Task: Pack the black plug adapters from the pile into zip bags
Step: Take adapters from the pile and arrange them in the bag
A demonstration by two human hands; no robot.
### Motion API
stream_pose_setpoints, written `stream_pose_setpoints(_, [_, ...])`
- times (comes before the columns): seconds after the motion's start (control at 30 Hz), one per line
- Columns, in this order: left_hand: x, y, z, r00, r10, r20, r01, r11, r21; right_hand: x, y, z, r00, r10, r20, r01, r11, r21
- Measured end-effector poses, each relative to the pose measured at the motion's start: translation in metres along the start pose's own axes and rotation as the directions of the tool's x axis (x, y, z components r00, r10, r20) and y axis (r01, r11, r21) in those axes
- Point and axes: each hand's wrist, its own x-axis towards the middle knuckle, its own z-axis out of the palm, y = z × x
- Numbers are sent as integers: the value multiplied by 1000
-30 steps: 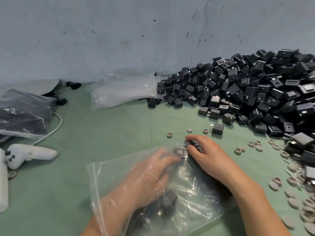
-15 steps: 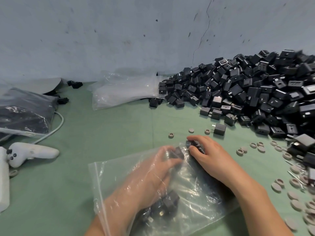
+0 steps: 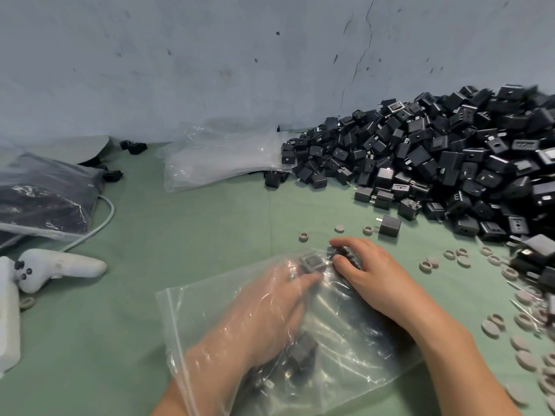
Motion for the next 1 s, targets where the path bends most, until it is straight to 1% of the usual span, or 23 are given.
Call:
stream_pose_setpoints(0.03, [-1,0,1,1000,28,-15,-28,1000,4,0,0,0,1000,0,-1,0,1000,0])
stream_pose_setpoints(0.07, [0,1,0,999,31,8,-31,998,62,0,0,0,1000,0,-1,0,1000,-2])
stream_pose_setpoints(0.1, [1,1,0,999,31,28,-33,998,61,0,0,0,1000,1,-2,-1,1000,-4])
stream_pose_setpoints(0.17, [1,2,-1,1000,24,14,-24,999,35,1,1,-1,1000,3,-5,-3,1000,-1])
stream_pose_setpoints(0.23, [1,5,-5,1000,7,3,-7,1000,-29,1,1,-1,1000,2,-5,-2,1000,3])
stream_pose_setpoints(0.33, [1,7,-16,991,-134,-24,124,963,-239,2,0,-2,1000,5,-4,-5,1000,0])
stream_pose_setpoints(0.37, [0,5,-23,986,-168,-14,158,952,-261,2,-1,-2,1000,7,-3,-7,1000,1])
stream_pose_setpoints(0.4, [-1,3,-29,982,-189,16,186,943,-276,2,-2,-2,1000,9,-1,-9,1000,-1])
stream_pose_setpoints(0.47, [-8,1,-40,970,-201,137,237,911,-336,1,-2,-2,1000,11,4,-11,1000,-10])
stream_pose_setpoints(0.57, [-18,8,-51,913,-226,339,366,820,-440,1,-2,-1,1000,12,1,-12,1000,-9])
stream_pose_setpoints(0.6, [-19,13,-52,897,-216,386,382,817,-433,1,-3,-1,1000,13,0,-13,1000,-6])
stream_pose_setpoints(0.63, [-20,17,-52,889,-214,406,380,839,-390,1,-3,-1,1000,15,-1,-15,1000,-2])
stream_pose_setpoints(0.7, [-20,27,-52,888,-226,400,371,867,-333,1,-3,-1,1000,19,0,-19,1000,1])
stream_pose_setpoints(0.87, [-18,41,-42,888,-267,374,389,870,-303,-1,-3,-3,1000,21,8,-21,1000,1])
stream_pose_setpoints(1.0, [-14,36,-26,896,-327,302,429,815,-390,-1,-3,-3,1000,21,12,-21,1000,-1])
